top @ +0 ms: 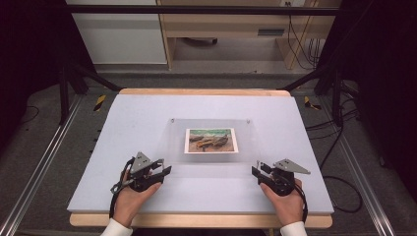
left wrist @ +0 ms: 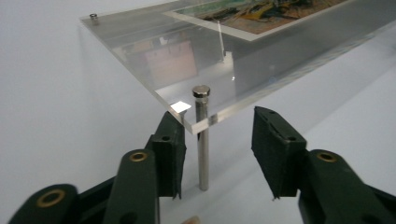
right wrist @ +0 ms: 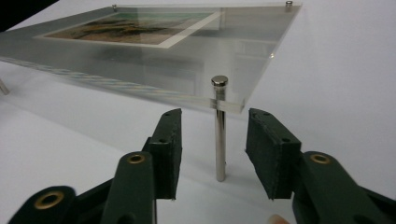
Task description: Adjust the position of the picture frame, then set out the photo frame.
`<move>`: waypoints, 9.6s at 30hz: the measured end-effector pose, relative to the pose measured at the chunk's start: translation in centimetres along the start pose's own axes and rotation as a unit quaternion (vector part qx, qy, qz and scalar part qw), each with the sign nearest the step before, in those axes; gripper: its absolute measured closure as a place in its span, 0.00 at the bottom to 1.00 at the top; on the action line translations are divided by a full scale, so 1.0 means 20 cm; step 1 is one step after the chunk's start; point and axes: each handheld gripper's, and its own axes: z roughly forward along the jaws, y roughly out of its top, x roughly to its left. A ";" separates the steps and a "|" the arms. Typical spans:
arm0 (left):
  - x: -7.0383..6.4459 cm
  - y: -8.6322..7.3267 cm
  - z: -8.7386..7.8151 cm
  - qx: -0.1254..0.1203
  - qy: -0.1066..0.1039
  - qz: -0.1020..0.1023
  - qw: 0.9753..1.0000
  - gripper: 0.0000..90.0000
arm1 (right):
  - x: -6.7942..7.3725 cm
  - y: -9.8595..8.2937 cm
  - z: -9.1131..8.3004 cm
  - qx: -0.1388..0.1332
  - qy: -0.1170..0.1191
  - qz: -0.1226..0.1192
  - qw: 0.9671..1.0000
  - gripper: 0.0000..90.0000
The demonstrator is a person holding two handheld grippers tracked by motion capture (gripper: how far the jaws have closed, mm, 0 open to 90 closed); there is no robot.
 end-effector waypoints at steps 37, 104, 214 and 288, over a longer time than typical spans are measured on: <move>0.16 0.21 0.01 -0.014 -0.039 -0.051 0.998 0.44 | -0.03 0.27 0.10 0.038 0.051 0.022 0.998 0.35; 0.25 0.17 0.14 0.041 -0.097 -0.166 0.980 0.27 | -0.09 0.26 0.21 0.084 0.057 0.093 0.990 0.21; 0.06 0.06 -0.09 -0.011 -0.043 -0.077 0.996 0.53 | 0.04 0.12 -0.05 0.011 0.030 -0.012 0.999 0.48; -0.10 -0.11 -0.28 0.027 -0.020 -0.008 0.999 0.69 | 0.13 -0.07 -0.29 0.038 0.011 -0.041 0.998 0.79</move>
